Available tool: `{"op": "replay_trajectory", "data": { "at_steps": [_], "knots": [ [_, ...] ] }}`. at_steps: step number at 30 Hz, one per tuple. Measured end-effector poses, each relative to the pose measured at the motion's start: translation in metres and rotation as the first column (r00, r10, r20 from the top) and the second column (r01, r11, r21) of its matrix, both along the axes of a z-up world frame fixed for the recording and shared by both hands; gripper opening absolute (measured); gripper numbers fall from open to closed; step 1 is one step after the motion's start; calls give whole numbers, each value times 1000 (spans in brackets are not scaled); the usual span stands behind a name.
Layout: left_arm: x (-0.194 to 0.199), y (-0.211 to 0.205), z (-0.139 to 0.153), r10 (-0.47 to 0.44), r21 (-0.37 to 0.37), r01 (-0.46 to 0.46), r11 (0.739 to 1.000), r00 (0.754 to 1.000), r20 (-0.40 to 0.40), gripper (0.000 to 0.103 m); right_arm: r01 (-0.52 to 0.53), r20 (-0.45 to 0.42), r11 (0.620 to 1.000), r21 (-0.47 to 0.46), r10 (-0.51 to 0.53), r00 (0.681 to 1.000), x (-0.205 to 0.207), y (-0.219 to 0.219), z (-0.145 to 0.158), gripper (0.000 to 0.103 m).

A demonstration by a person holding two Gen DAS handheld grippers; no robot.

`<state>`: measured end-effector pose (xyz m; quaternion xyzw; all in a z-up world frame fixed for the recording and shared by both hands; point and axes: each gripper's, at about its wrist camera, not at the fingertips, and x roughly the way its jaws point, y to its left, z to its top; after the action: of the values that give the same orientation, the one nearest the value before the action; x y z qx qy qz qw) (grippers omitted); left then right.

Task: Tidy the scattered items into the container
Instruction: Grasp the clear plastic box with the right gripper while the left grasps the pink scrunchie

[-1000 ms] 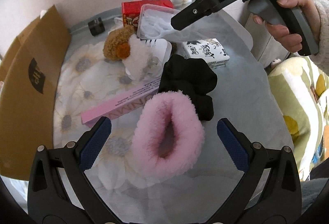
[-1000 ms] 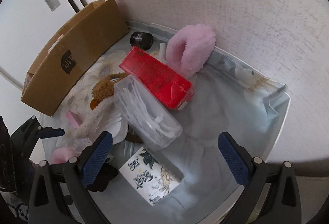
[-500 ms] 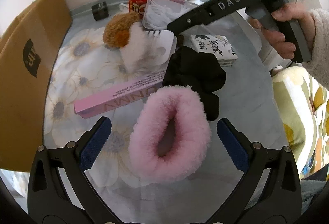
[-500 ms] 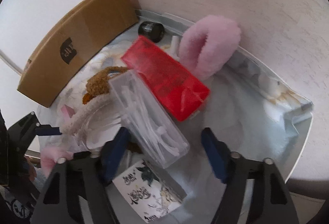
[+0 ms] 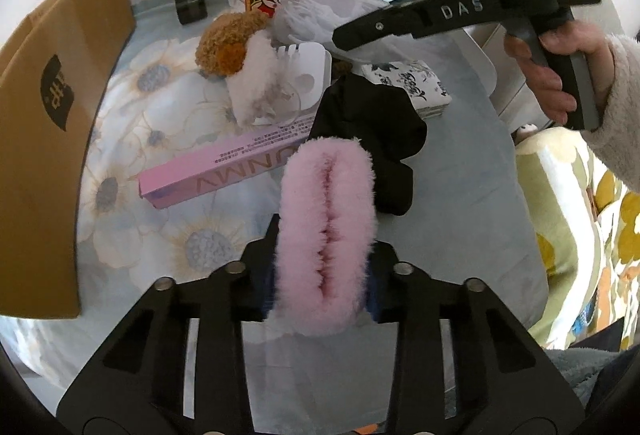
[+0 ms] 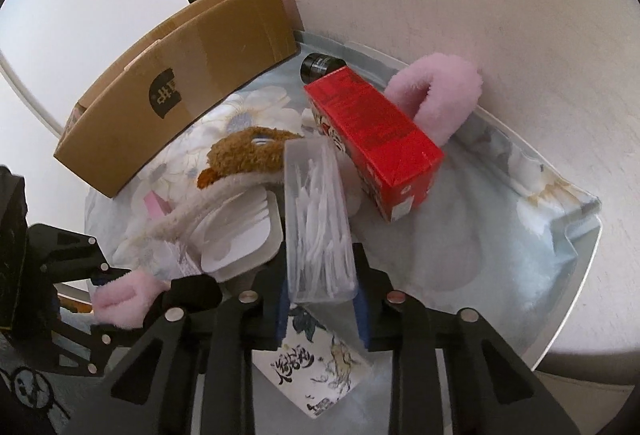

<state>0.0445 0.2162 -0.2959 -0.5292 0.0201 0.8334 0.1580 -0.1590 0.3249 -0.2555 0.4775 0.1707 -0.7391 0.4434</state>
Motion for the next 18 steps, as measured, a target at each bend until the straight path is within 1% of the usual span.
{"op": "replay_trajectory", "data": {
  "at_steps": [3, 4, 7, 9, 15, 18],
  "knots": [
    [-1, 1, 3, 1, -10, -1, 1000, 1000, 0, 28, 18, 4, 1000, -15, -18, 1000, 15, 2, 10, 24],
    [-1, -2, 1, 2, -11, -2, 1000, 1000, 0, 28, 27, 2, 999, -21, -27, 1000, 20, -5, 10, 24],
    [1, -3, 7, 2, -13, -2, 1000, 1000, 1, 28, 66, 28, 997, -46, -65, 998, 24, -1, 17, 24],
    [-3, -14, 7, -3, -14, 3, 1000, 1000, -2, 28, 88, 18, 995, -45, -87, 996, 28, 1, 22, 24],
    [-5, -23, 28, -26, 1, 26, 1000, 999, -24, 28, 139, -13, 989, -46, -139, 990, 48, 2, 45, 24],
    [-2, -26, 47, -38, 13, 39, 999, 998, -51, 28, 166, -41, 985, -47, -168, 985, 59, 0, 65, 24]
  ]
}}
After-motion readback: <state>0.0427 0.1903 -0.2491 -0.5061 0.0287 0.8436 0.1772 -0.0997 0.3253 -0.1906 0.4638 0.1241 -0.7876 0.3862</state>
